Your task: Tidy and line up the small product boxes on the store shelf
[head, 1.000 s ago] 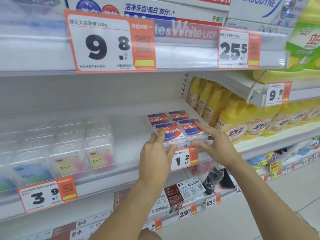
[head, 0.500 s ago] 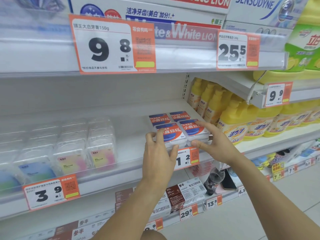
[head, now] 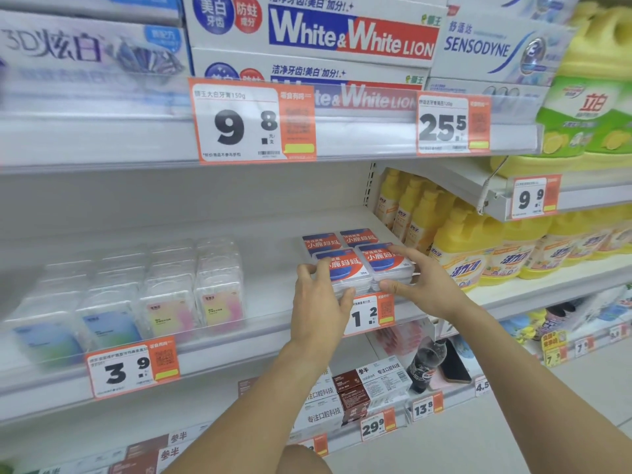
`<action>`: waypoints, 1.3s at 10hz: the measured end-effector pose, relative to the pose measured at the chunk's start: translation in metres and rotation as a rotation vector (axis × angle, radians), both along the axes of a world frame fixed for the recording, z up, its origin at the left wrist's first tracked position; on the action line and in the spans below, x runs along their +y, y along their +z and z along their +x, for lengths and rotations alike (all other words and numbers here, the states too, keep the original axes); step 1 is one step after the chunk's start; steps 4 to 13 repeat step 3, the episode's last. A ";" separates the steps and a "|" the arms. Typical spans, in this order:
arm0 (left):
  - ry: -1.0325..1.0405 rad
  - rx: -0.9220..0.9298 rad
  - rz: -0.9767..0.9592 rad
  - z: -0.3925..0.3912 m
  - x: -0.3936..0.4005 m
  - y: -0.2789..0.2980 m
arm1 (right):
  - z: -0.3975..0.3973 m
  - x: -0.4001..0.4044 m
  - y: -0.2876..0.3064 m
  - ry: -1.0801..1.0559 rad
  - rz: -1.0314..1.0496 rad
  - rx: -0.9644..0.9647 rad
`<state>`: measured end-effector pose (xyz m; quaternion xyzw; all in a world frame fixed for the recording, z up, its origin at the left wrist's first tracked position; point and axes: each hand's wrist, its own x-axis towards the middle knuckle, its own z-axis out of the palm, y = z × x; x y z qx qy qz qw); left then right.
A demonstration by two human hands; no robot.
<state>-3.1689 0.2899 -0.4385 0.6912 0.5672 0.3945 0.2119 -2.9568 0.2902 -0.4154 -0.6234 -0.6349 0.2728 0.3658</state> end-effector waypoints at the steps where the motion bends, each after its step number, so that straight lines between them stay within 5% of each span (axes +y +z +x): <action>1: -0.015 -0.007 -0.013 0.000 -0.001 0.001 | 0.000 -0.001 0.001 0.013 -0.018 -0.007; 3: -0.060 0.014 -0.043 -0.008 -0.016 0.021 | -0.011 -0.013 0.015 -0.149 0.084 -0.171; 13: -0.060 0.014 -0.043 -0.008 -0.016 0.021 | -0.011 -0.013 0.015 -0.149 0.084 -0.171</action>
